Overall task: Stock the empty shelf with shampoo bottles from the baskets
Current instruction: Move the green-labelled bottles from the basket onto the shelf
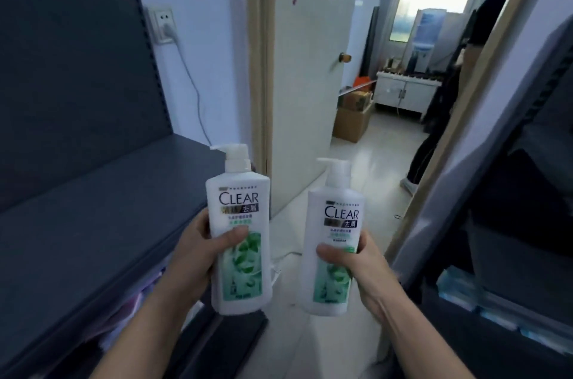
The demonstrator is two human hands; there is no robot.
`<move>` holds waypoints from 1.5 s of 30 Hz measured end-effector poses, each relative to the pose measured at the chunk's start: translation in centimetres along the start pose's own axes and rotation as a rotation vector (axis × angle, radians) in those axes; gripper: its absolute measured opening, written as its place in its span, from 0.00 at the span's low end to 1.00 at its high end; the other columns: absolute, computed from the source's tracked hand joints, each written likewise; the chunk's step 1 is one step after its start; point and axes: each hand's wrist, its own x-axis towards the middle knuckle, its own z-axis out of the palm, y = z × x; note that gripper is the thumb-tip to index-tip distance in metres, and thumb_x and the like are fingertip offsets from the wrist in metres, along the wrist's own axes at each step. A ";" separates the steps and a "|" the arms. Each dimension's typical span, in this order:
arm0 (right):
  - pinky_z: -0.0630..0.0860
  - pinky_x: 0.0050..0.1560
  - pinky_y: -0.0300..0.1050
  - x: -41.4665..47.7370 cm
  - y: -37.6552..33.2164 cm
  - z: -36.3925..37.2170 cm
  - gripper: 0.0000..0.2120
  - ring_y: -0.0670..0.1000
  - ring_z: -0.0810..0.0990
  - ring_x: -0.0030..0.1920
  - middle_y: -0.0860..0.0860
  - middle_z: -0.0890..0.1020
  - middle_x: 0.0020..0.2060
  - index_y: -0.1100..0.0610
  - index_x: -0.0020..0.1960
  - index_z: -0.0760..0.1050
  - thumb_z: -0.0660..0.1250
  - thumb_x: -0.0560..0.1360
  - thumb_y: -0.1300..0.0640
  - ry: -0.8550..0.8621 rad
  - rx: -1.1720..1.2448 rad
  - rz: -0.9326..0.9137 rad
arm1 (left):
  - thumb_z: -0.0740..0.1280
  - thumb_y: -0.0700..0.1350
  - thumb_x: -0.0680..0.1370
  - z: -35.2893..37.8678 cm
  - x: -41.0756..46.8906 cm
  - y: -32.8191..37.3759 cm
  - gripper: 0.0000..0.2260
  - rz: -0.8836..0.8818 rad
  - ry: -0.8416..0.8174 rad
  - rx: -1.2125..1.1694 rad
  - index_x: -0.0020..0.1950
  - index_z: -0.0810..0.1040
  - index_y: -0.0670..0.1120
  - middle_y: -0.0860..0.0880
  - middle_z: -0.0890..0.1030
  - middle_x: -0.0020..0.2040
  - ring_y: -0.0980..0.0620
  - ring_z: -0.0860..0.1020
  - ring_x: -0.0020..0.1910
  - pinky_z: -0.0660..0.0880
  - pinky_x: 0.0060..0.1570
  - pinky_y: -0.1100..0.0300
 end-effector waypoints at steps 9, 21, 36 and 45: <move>0.80 0.48 0.52 8.7 -3.8 6.2 0.33 0.54 0.86 0.49 0.53 0.86 0.49 0.54 0.58 0.75 0.81 0.55 0.59 -0.276 -0.026 -0.084 | 0.84 0.45 0.50 -4.4 3.3 4.4 0.38 0.130 0.222 -0.069 0.57 0.77 0.43 0.40 0.84 0.51 0.41 0.84 0.45 0.82 0.40 0.48; 0.80 0.55 0.62 20.2 -8.4 13.2 0.40 0.57 0.85 0.51 0.55 0.86 0.50 0.57 0.59 0.73 0.83 0.51 0.53 -0.620 -0.096 -0.168 | 0.86 0.46 0.41 -7.5 8.7 7.0 0.46 0.235 0.533 -0.076 0.57 0.76 0.42 0.42 0.85 0.49 0.47 0.85 0.42 0.81 0.35 0.57; 0.81 0.53 0.60 29.2 -8.4 24.3 0.42 0.60 0.85 0.50 0.58 0.85 0.50 0.62 0.60 0.71 0.83 0.50 0.58 -0.737 -0.069 -0.155 | 0.74 0.30 0.61 -15.3 13.5 8.0 0.31 0.249 0.689 -0.019 0.63 0.73 0.39 0.42 0.84 0.52 0.48 0.84 0.44 0.81 0.36 0.58; 0.80 0.55 0.59 33.1 -7.0 29.3 0.40 0.58 0.84 0.53 0.56 0.85 0.52 0.60 0.62 0.70 0.82 0.54 0.61 -0.809 -0.076 -0.106 | 0.78 0.31 0.58 -18.2 16.0 7.4 0.35 0.221 0.711 0.009 0.63 0.73 0.42 0.41 0.84 0.54 0.44 0.83 0.50 0.81 0.41 0.56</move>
